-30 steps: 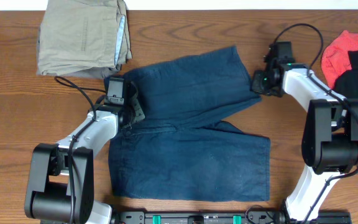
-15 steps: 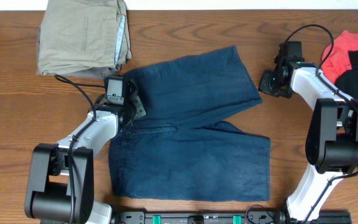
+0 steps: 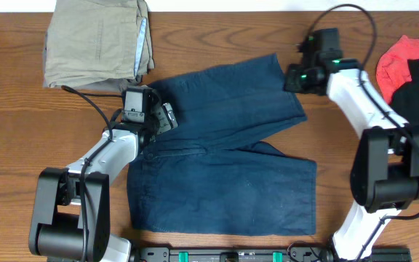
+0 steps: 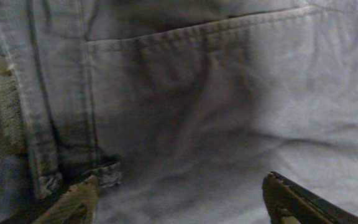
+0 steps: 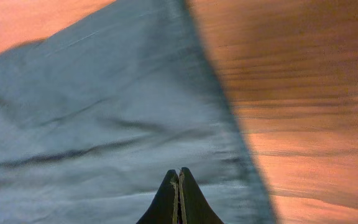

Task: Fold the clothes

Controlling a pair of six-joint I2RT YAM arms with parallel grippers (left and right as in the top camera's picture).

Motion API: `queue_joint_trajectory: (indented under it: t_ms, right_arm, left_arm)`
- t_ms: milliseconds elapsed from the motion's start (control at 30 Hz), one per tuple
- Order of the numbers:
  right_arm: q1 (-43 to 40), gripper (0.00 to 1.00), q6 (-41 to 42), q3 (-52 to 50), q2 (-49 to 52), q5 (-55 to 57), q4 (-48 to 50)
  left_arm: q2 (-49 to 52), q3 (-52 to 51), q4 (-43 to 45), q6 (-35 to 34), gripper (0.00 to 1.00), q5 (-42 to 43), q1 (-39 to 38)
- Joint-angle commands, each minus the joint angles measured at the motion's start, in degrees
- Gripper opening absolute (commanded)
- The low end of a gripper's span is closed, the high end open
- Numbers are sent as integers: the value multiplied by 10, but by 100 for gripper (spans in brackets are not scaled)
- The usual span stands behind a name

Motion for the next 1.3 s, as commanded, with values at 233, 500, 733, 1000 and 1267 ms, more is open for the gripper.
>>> queue_joint_trajectory:
  t_ms: [233,500,733,1000,1267]
  right_arm:
    - [74,1,-29,3,78,23,23]
    - [66,1,-29,3,101,73,30]
    - [54,1,-29,3,123,136,35]
    - [24,1,-29,3,164,160,35]
    - [-10,1,-29,3,181,168,32]
  left_arm:
    - [7,-3,-24,3,98,-34,3]
    - [7,-3,-26,3,98,-34,3]
    - [7,-3,-26,-6,98,-34,3]
    - [7,-3,-26,-37,98,-34,3]
    - [7,-3,-13,-38,98,-7,3]
